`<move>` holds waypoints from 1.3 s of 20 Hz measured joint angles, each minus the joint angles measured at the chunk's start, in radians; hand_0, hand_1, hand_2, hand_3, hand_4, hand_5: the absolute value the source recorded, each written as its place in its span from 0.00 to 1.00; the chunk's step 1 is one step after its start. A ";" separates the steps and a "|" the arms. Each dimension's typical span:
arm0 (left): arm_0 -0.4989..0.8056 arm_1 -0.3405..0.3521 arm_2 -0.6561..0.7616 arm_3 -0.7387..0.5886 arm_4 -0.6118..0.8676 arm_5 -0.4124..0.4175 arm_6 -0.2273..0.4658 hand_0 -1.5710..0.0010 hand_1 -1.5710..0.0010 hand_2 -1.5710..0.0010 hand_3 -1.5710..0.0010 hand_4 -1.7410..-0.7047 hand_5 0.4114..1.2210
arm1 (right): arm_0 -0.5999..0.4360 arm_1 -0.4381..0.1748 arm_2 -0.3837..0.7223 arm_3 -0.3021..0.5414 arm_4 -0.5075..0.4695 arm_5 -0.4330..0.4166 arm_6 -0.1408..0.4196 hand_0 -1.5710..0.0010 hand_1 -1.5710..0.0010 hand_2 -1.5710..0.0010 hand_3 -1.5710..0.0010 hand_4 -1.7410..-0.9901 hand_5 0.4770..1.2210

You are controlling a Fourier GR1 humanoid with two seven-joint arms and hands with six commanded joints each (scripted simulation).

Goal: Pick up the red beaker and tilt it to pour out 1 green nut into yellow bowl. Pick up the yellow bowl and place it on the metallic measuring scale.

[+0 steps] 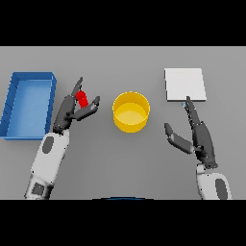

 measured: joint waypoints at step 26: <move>-0.105 -0.040 0.083 0.050 0.134 0.005 -0.148 0.01 0.01 0.01 0.02 0.03 0.89 | -0.001 0.001 0.003 -0.009 0.007 -0.006 0.005 1.00 1.00 1.00 1.00 0.68 0.23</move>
